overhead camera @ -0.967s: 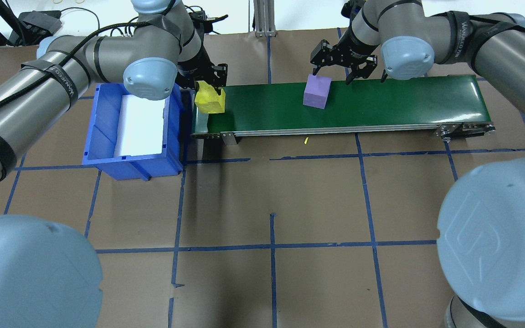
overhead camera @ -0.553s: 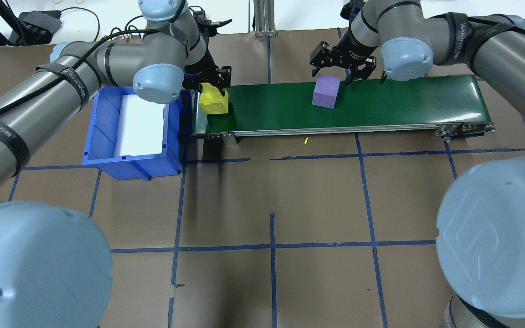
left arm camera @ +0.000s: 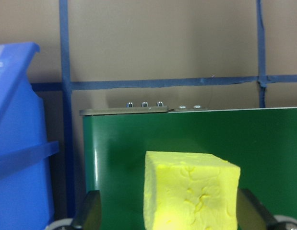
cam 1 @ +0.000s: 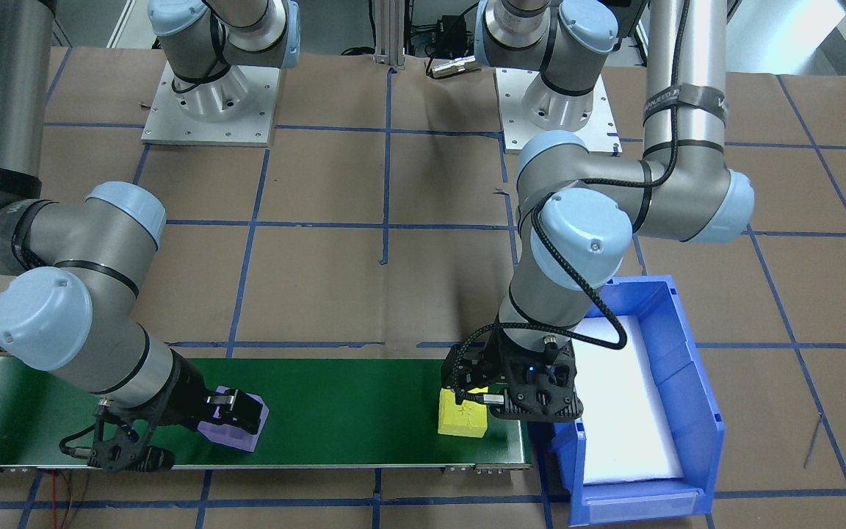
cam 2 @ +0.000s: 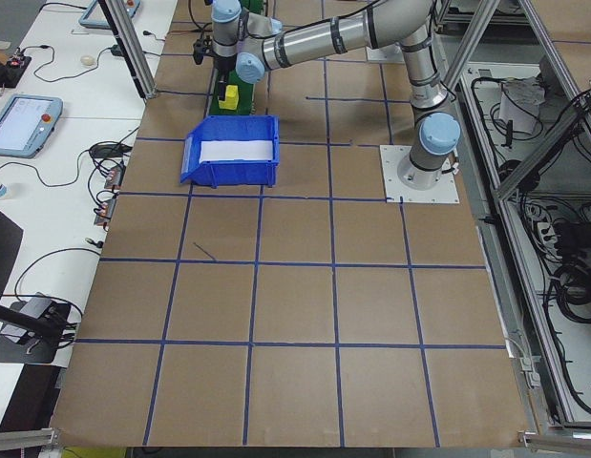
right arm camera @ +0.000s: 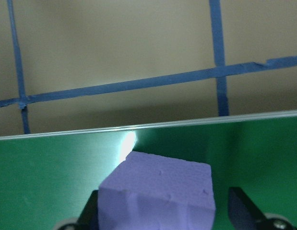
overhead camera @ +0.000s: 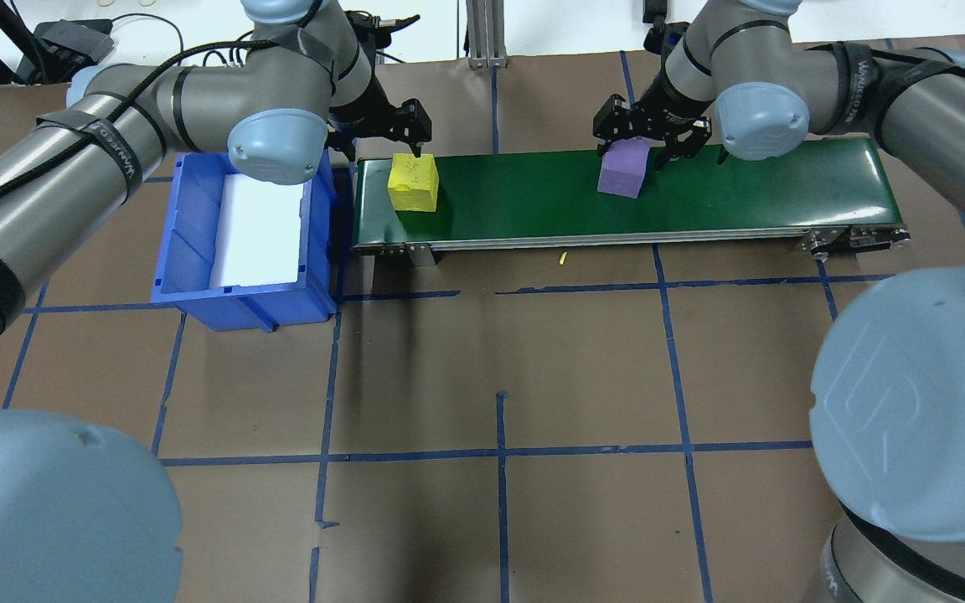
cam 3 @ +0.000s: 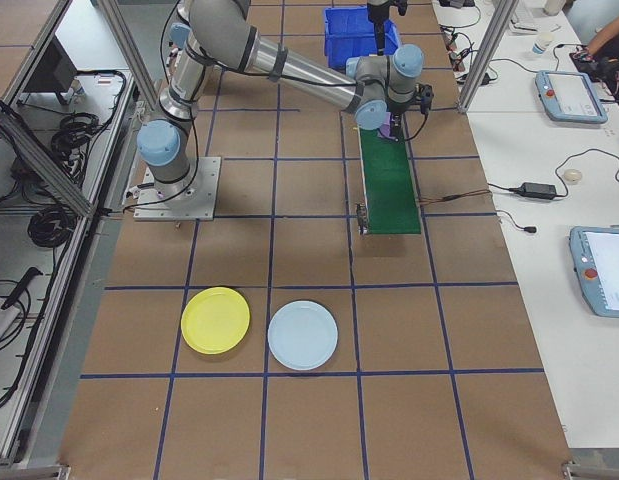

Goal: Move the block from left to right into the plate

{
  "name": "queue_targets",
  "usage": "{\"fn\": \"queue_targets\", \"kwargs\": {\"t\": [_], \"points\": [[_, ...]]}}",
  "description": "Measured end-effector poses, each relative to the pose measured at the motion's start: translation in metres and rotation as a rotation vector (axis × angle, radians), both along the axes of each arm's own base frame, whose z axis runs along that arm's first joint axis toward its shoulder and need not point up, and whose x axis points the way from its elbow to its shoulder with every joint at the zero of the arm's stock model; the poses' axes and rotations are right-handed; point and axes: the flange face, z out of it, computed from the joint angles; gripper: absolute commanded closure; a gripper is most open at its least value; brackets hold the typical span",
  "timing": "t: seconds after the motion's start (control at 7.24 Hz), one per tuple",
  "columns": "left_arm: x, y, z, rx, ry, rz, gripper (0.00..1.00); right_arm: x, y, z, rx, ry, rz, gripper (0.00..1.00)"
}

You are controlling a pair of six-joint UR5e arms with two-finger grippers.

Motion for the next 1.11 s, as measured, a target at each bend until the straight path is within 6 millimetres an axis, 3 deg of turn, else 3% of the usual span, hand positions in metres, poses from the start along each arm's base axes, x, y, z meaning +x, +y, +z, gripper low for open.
{"fn": "queue_targets", "kwargs": {"t": [0.14,0.28,0.41,0.55,0.69,0.83,0.97,1.11], "points": [[0.01,0.016,0.033,0.004,-0.028,0.01,0.0,-0.017,0.004,-0.004,0.0,0.041,0.025,0.6],[0.028,0.036,0.066,0.026,-0.075,0.033,0.0,-0.033,0.006,0.01,-0.025,0.086,0.057,0.6],[0.052,0.056,0.096,0.059,-0.104,0.051,0.0,-0.059,0.012,0.037,-0.062,0.162,0.123,0.6],[0.079,0.078,0.123,0.083,-0.105,0.049,0.0,-0.101,0.024,0.072,-0.086,0.242,0.218,0.6],[0.097,0.106,0.146,0.086,-0.079,0.036,0.0,-0.161,0.049,0.11,-0.083,0.295,0.317,0.59],[0.103,0.128,0.159,0.083,-0.06,0.029,0.0,-0.24,0.084,0.132,-0.053,0.319,0.415,0.59],[0.104,0.144,0.164,0.094,-0.063,0.027,0.0,-0.33,0.128,0.13,-0.016,0.319,0.507,0.6],[0.104,0.155,0.168,0.118,-0.071,0.025,0.0,-0.407,0.177,0.115,0.015,0.314,0.576,0.6]]}}
